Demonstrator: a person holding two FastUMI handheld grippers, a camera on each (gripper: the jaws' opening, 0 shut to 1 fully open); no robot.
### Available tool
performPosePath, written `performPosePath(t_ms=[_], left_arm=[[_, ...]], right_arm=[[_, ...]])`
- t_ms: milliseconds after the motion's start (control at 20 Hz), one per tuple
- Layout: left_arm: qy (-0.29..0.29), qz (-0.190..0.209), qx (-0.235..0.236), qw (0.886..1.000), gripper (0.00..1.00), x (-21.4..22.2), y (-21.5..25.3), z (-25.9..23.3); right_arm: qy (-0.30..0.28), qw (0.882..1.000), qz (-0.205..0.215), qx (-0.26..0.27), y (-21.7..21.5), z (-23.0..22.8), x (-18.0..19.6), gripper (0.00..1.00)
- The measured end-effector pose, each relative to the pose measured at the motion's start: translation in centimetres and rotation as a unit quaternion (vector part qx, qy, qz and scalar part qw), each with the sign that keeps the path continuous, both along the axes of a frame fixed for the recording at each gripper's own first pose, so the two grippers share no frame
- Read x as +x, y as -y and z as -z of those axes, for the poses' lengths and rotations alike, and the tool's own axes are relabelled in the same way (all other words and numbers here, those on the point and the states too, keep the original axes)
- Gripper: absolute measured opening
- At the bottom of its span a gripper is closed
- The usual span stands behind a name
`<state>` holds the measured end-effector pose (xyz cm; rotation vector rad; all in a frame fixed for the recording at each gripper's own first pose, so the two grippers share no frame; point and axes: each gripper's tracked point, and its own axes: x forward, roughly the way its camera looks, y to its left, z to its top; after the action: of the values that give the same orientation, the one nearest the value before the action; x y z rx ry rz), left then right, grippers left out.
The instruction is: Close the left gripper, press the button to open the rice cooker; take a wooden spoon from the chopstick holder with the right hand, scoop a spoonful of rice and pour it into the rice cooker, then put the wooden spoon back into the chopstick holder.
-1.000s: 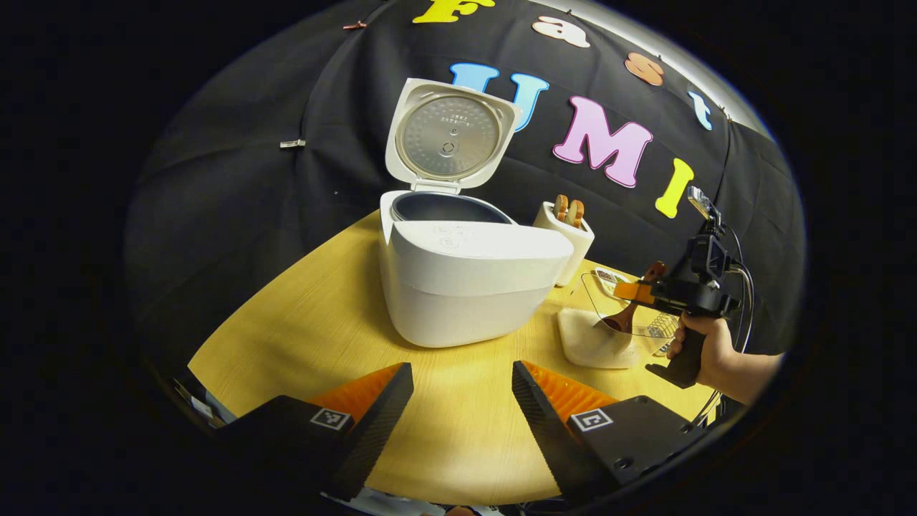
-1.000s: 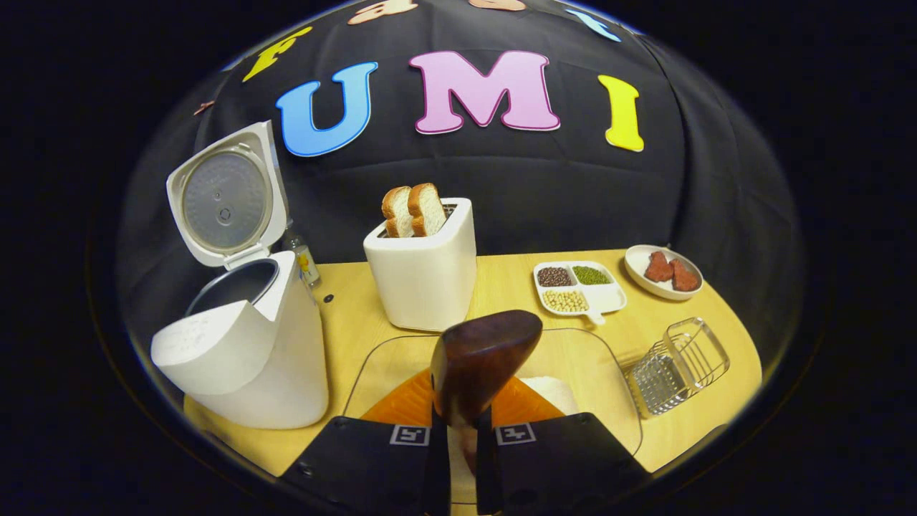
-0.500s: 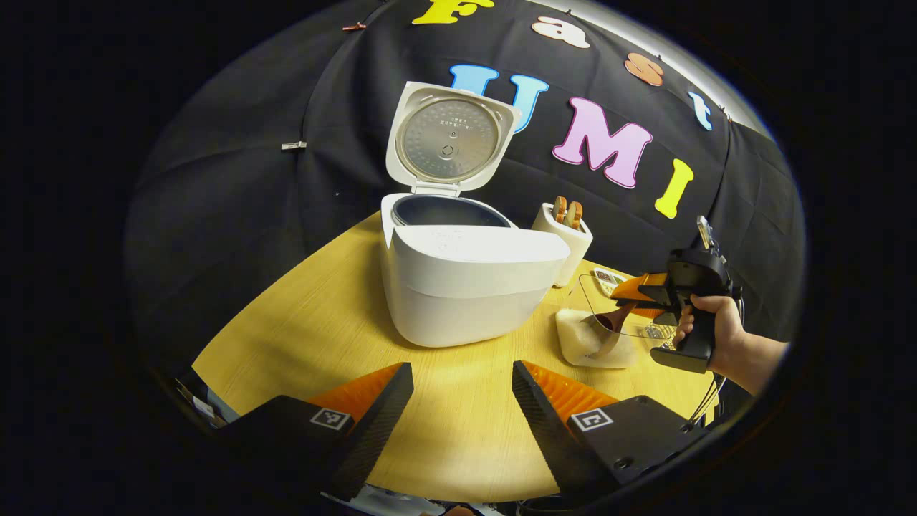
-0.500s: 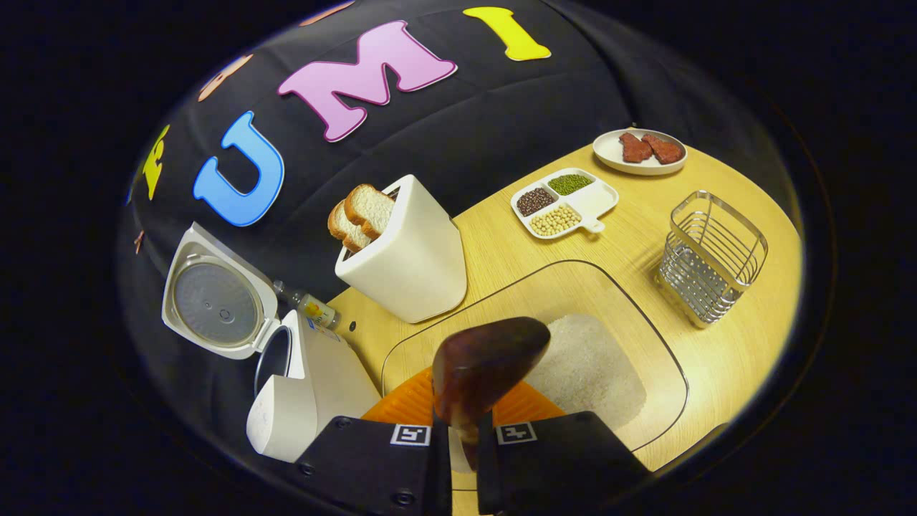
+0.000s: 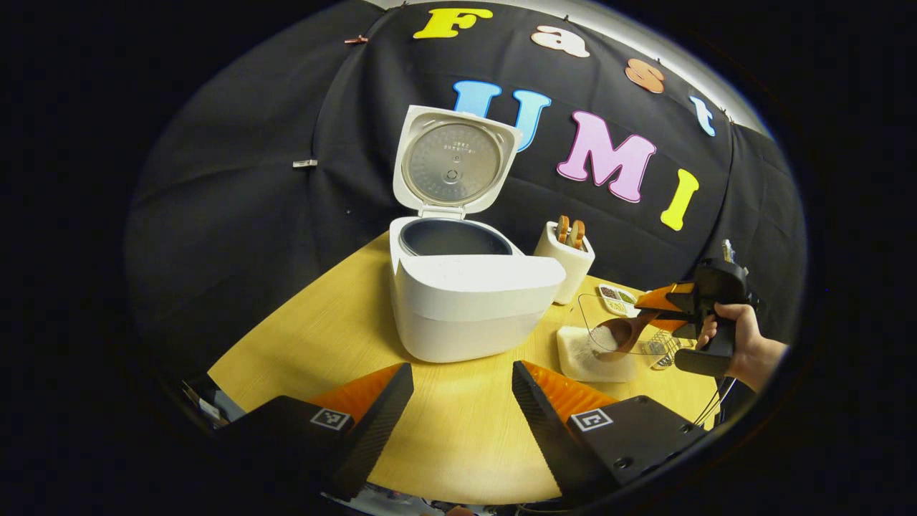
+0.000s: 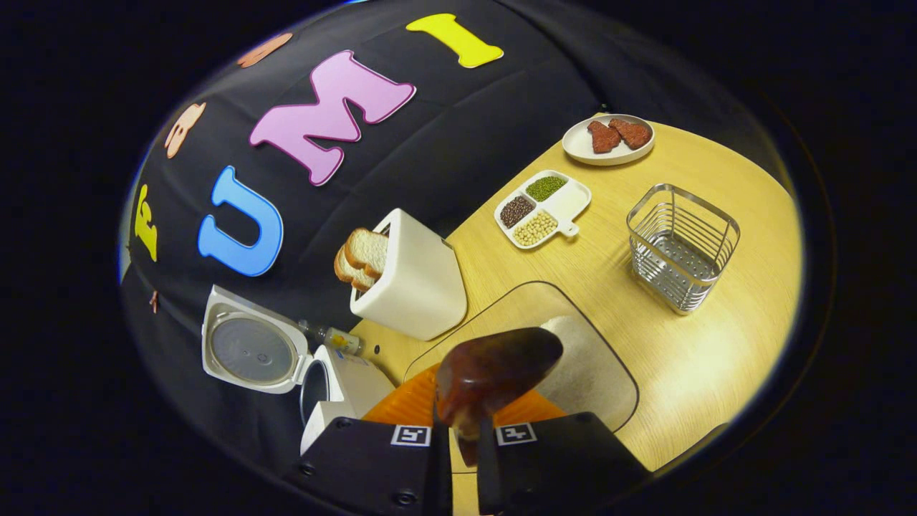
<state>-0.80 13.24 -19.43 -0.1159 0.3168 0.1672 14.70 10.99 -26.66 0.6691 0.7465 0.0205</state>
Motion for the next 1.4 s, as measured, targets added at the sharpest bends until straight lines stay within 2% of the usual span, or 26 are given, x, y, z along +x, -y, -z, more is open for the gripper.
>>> performPosePath(t_ms=[300, 550, 750, 1000, 1400], left_arm=[[0.014, -0.006, -0.013, 1.0, 0.96, -0.3, 1.1, 0.0], [0.019, -0.014, -0.017, 1.0, 0.96, -0.7, 0.7, 0.0], [0.02, -0.02, -0.012, 1.0, 0.96, -1.2, 0.0, -0.2], [0.024, -0.023, -0.011, 0.999, 0.98, -1.7, -1.3, -1.0], [0.028, -0.017, -0.018, 0.999, 0.96, -2.6, -2.8, -1.1]], right_arm=[[-0.007, 0.999, 0.035, 0.024, 2.6, -1.8, 0.7, 0.18], [-0.007, 0.998, 0.044, 0.05, 1.8, -3.1, 1.2, 0.18], [-0.004, 0.995, 0.05, 0.091, 0.0, -5.6, 1.7, 0.18], [0.012, 0.995, 0.032, 0.094, -2.8, -8.4, 2.2, 0.18], [0.011, 0.987, 0.012, 0.16, -10.5, -11.3, 3.3, 0.18]])
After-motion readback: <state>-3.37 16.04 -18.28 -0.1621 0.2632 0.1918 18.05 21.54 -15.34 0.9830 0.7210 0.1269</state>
